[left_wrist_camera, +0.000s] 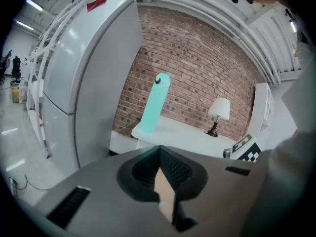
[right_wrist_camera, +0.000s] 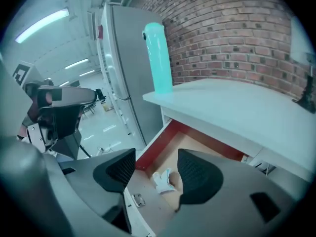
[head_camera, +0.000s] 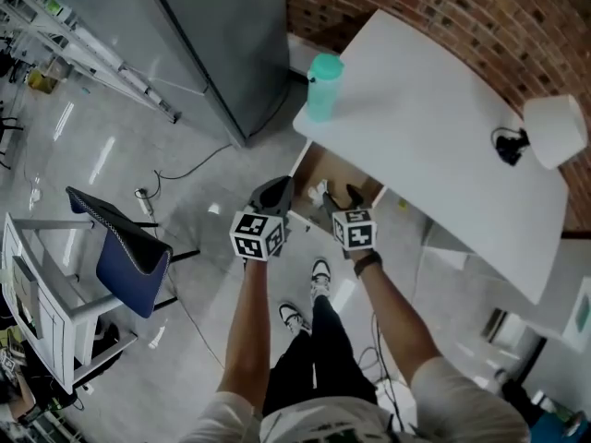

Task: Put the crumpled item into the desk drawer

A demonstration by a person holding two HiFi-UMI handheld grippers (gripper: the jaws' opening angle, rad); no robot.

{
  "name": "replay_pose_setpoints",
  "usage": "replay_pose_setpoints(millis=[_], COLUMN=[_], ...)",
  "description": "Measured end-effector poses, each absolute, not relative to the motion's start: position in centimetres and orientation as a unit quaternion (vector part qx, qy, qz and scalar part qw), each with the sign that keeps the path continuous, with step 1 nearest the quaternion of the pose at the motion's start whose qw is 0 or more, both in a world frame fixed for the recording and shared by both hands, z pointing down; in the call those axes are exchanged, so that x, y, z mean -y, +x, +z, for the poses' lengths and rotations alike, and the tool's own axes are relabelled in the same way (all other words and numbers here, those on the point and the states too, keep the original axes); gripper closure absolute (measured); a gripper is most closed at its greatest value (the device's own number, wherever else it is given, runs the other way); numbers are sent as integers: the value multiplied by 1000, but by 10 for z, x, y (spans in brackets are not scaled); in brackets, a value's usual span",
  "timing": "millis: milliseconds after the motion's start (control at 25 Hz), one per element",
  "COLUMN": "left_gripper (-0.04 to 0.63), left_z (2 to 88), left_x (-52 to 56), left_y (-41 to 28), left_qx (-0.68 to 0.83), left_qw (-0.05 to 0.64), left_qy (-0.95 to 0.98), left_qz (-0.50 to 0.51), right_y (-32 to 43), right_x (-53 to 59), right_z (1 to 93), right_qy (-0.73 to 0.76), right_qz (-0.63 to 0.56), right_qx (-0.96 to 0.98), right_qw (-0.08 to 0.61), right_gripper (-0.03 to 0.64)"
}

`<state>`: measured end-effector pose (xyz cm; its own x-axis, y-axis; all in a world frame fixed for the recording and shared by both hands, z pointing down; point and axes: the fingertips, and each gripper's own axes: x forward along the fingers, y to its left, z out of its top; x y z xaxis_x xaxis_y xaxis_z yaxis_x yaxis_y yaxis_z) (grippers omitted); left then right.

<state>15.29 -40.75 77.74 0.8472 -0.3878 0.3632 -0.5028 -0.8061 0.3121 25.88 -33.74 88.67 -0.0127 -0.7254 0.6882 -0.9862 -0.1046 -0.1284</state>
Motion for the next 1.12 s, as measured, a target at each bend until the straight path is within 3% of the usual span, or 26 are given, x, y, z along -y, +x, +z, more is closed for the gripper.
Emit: replay_pose_setpoints(millis=[640, 1120], left_gripper=[598, 598], left_z=[602, 503], left_x=[346, 302], left_y=[136, 114], left_qx=[272, 293], left_qw=[156, 97], left_qy=[942, 949], left_qz=[118, 71], right_y=[246, 243], right_x=[291, 245], right_z=[672, 545], right_qy=[709, 746], right_qz=[225, 151], right_qx=[657, 646], right_qw=[125, 59], right_gripper=[380, 510])
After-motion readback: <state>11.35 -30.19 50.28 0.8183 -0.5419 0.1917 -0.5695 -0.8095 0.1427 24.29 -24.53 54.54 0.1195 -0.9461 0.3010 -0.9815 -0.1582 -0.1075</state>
